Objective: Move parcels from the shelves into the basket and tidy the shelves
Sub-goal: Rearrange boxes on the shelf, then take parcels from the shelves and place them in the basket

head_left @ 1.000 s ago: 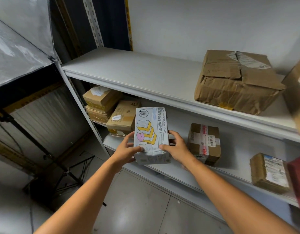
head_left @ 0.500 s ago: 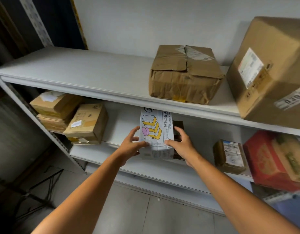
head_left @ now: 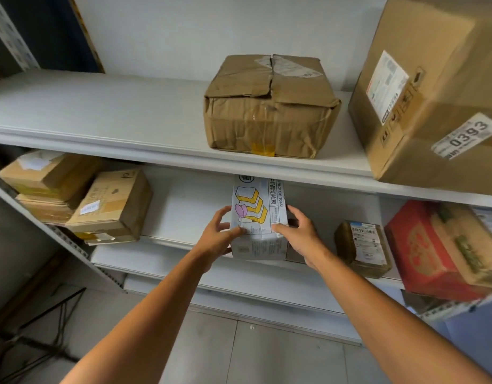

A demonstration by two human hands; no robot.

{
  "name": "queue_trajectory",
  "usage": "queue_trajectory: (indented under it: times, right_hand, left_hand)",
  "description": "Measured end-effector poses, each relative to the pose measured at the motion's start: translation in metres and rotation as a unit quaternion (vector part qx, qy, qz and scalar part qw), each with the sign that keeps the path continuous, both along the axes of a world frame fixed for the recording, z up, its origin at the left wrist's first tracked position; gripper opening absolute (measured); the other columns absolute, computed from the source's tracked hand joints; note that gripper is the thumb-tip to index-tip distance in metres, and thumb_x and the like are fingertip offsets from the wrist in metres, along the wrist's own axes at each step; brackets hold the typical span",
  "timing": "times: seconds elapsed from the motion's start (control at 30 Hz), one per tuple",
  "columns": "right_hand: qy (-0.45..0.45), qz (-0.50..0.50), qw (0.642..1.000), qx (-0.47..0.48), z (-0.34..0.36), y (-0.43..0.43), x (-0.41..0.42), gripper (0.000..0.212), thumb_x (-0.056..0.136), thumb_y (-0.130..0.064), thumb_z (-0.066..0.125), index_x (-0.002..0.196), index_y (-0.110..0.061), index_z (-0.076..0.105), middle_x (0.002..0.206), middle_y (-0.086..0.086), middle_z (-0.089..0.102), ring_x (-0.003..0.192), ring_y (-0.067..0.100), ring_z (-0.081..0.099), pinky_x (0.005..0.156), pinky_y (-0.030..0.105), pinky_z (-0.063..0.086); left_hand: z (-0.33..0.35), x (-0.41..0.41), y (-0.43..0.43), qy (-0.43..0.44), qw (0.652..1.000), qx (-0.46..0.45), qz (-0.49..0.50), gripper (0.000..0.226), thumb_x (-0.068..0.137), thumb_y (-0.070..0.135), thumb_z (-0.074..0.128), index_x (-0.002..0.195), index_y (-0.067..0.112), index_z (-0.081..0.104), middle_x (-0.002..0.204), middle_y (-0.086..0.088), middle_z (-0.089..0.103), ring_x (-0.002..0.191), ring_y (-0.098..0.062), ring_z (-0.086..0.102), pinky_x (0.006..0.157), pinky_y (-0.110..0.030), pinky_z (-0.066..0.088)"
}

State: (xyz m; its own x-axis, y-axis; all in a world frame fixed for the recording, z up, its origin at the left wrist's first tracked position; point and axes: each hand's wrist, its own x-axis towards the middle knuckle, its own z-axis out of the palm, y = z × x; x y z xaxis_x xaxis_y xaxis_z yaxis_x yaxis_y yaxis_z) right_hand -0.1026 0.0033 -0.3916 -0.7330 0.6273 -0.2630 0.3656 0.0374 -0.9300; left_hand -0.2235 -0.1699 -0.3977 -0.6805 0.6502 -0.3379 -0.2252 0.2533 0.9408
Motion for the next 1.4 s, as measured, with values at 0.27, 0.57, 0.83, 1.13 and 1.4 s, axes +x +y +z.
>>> queue_trajectory:
  times: [0.27, 0.57, 0.83, 1.13, 1.4]
  right_hand:
    - [-0.055, 0.003, 0.996, 0.073, 0.007, 0.022, 0.005, 0.067, 0.087, -0.019, 0.071, 0.147, -0.021, 0.039, 0.128, 0.0, 0.061, 0.102, 0.015, 0.056, 0.086, 0.032, 0.05]
    - [-0.158, 0.149, 0.878, 0.426, 0.05, -0.001, -0.032, 0.056, 0.086, -0.038, 0.066, 0.137, -0.018, 0.052, 0.14, 0.006, 0.05, 0.122, 0.031, 0.047, 0.099, 0.041, 0.045]
    - [-0.113, 0.322, 0.851, 0.4, 0.063, -0.079, -0.099, 0.051, 0.093, -0.039, 0.058, 0.14, -0.02, 0.049, 0.142, 0.007, 0.048, 0.131, 0.03, 0.041, 0.107, 0.039, 0.039]
    - [-0.105, 0.374, 0.848, 0.36, 0.034, -0.168, -0.177, 0.051, 0.093, -0.038, 0.058, 0.139, -0.018, 0.051, 0.14, 0.007, 0.051, 0.127, 0.029, 0.046, 0.103, 0.037, 0.042]
    - [-0.109, 0.309, 0.91, 0.253, -0.013, -0.227, -0.269, 0.056, 0.09, -0.043, 0.063, 0.139, -0.021, 0.05, 0.14, 0.008, 0.052, 0.127, 0.028, 0.051, 0.101, 0.036, 0.043]
  left_hand:
    - [0.0, 0.004, 0.022, 0.0, 1.0, -0.012, -0.028, 0.073, 0.088, 0.022, 0.071, 0.146, 0.037, 0.03, 0.123, -0.008, 0.064, 0.098, -0.021, 0.068, 0.059, -0.024, 0.058]
    - [0.038, -0.019, -0.027, 0.195, 0.961, -0.196, -0.026, 0.05, 0.092, 0.031, 0.066, 0.139, 0.024, 0.052, 0.135, -0.01, 0.057, 0.115, -0.025, 0.059, 0.088, -0.029, 0.05]
    - [0.061, -0.047, -0.138, 0.267, 0.901, -0.335, 0.069, 0.045, 0.093, 0.031, 0.061, 0.136, 0.022, 0.054, 0.133, -0.006, 0.059, 0.118, -0.023, 0.057, 0.098, -0.034, 0.047]
    - [0.041, -0.093, -0.242, 0.21, 0.892, -0.375, 0.141, 0.054, 0.088, 0.045, 0.064, 0.137, 0.026, 0.051, 0.133, -0.008, 0.058, 0.119, -0.021, 0.056, 0.098, -0.036, 0.049]
    - [-0.001, -0.178, -0.286, 0.184, 0.906, -0.333, 0.185, 0.064, 0.086, 0.052, 0.065, 0.14, 0.025, 0.046, 0.139, -0.008, 0.053, 0.125, -0.024, 0.052, 0.101, -0.042, 0.047]
